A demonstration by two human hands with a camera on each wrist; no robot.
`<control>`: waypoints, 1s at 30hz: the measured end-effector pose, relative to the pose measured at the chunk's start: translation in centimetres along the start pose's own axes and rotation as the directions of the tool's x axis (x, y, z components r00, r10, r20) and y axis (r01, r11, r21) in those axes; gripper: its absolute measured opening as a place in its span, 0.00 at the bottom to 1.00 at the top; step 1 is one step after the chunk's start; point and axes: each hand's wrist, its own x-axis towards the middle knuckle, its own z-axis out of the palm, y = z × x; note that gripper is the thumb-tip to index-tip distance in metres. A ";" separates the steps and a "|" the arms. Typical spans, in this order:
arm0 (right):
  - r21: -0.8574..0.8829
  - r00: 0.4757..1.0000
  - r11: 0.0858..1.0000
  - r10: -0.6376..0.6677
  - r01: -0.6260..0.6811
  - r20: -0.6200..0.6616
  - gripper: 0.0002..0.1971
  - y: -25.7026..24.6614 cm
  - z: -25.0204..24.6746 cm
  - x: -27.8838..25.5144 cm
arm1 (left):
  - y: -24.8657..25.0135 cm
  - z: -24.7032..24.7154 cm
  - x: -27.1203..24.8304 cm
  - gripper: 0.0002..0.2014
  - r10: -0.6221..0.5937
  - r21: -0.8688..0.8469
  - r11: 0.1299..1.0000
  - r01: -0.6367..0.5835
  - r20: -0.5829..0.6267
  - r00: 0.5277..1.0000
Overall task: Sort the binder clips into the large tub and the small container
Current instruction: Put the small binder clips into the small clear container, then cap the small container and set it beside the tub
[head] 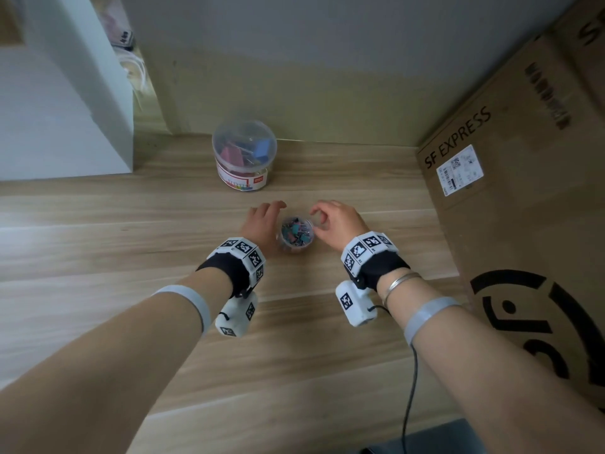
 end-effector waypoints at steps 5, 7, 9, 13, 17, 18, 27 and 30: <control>-0.403 0.904 0.878 0.368 -0.259 0.220 0.32 5.2 -0.4 -2.4 | -0.2 2.2 -0.1 0.44 -0.037 -0.030 0.999 0.038 0.051 0.998; -0.435 0.847 0.844 0.456 -0.313 0.275 0.42 6.7 -0.1 -3.5 | -0.1 2.4 -0.3 0.46 -0.047 -0.057 0.997 0.049 0.044 0.998; -0.405 0.811 0.832 0.510 -0.379 0.287 0.46 7.6 0.6 -4.2 | -0.1 2.5 -0.4 0.46 -0.045 -0.088 0.995 0.049 0.049 0.998; -0.343 0.818 0.837 0.519 -0.427 0.249 0.34 7.7 1.6 -4.8 | 0.0 2.4 -0.6 0.43 -0.019 -0.085 0.996 0.024 0.059 0.998; -0.251 0.914 0.918 0.357 -0.306 0.190 0.27 5.7 1.4 -4.1 | 0.2 2.3 -0.6 0.42 -0.017 -0.121 0.992 0.028 0.091 0.996; -0.172 0.945 0.948 0.294 -0.269 0.143 0.26 4.7 1.1 -3.7 | 0.3 2.2 -0.6 0.42 -0.022 -0.141 0.989 0.036 0.103 0.994; 0.117 0.995 0.993 -0.020 0.031 -0.095 0.21 -1.1 1.2 -1.9 | 0.3 1.9 -1.0 0.41 -0.062 -0.147 0.986 0.082 0.139 0.988; 0.096 0.997 0.994 -0.062 0.058 0.038 0.18 -0.9 2.5 -1.8 | 0.4 1.8 -0.7 0.37 -0.060 -0.115 0.990 0.078 0.146 0.987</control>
